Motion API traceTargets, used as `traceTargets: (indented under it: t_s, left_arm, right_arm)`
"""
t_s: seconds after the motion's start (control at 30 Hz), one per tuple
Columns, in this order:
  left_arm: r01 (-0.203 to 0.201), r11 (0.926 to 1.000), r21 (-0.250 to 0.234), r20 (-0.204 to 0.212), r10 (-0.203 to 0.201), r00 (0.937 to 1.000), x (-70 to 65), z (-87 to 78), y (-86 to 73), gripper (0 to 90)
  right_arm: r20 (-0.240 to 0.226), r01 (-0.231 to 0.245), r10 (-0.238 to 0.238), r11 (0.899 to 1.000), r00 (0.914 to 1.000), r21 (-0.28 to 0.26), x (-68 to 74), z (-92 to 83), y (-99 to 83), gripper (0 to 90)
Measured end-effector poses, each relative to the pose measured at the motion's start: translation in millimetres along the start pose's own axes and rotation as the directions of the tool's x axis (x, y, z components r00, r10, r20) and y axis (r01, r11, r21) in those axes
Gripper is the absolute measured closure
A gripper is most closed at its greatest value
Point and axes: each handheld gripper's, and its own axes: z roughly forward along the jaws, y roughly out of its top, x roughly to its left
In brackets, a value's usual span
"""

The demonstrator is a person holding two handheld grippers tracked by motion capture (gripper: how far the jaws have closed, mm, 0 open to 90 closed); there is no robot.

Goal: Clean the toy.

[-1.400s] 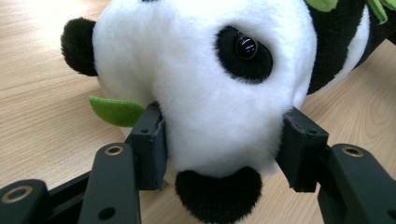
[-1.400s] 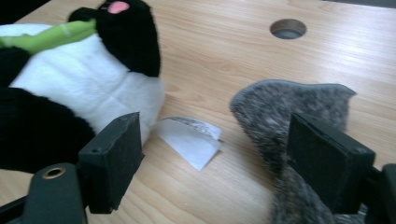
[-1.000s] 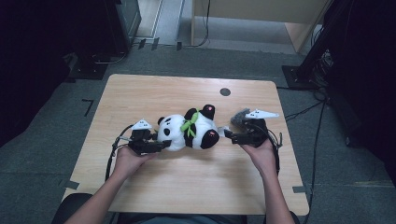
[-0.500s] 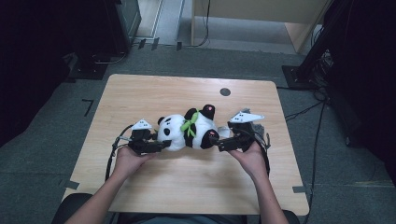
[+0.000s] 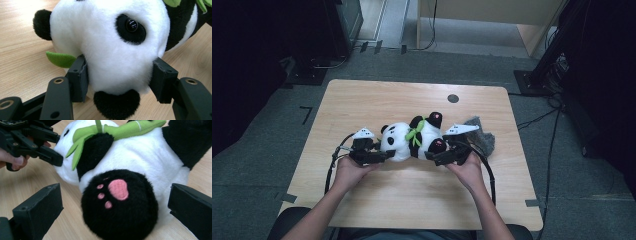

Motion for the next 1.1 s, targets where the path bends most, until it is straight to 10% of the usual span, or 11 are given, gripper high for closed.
traceTargets:
  t_s: [0.43,0.57,0.67,0.77,0.8,0.93,1.1]
  left_arm:
    - [0.028,0.9996,0.001,0.015,-0.028,0.9995,1.0,1.0,1.5,32.7]
    - [0.037,0.9993,0.0,0.019,-0.037,0.9991,1.7,1.1,2.3,32.9]
    - [0.03,0.9995,0.001,0.015,-0.03,0.9994,0.9,1.5,2.8,32.9]
    - [0.036,0.9994,0.004,0.017,-0.036,0.9992,1.5,1.3,3.1,32.8]
    - [0.038,0.9993,0.004,0.017,-0.038,0.9991,1.7,1.3,3.3,32.8]
    - [0.048,0.9988,0.0,0.023,-0.048,0.9986,2.9,1.2,3.6,32.8]
    - [0.057,0.9984,-0.002,0.027,-0.057,0.998,3.8,1.0,3.8,32.7]
  right_arm:
    - [-0.001,0.041,-0.041,0.996,0.9992,-0.083,-6.0,18.9,-16.5,0.0]
    - [0.069,0.093,-0.089,0.993,0.9937,-0.066,-1.1,23.2,-19.4,0.0]
    - [0.178,0.134,-0.137,0.991,0.9744,0.033,9.2,30.7,-21.5,0.0]
    - [0.297,0.215,-0.234,0.972,0.9259,0.096,24.4,41.2,-23.8,0.0]
    - [0.312,0.213,-0.232,0.973,0.9214,0.094,26.3,43.2,-23.9,0.0]
    - [0.276,0.152,-0.161,0.987,0.9475,0.053,21.3,38.9,-19.9,4.3]
    - [0.256,0.143,-0.15,0.989,0.9549,0.044,18.2,33.9,-17.9,11.5]
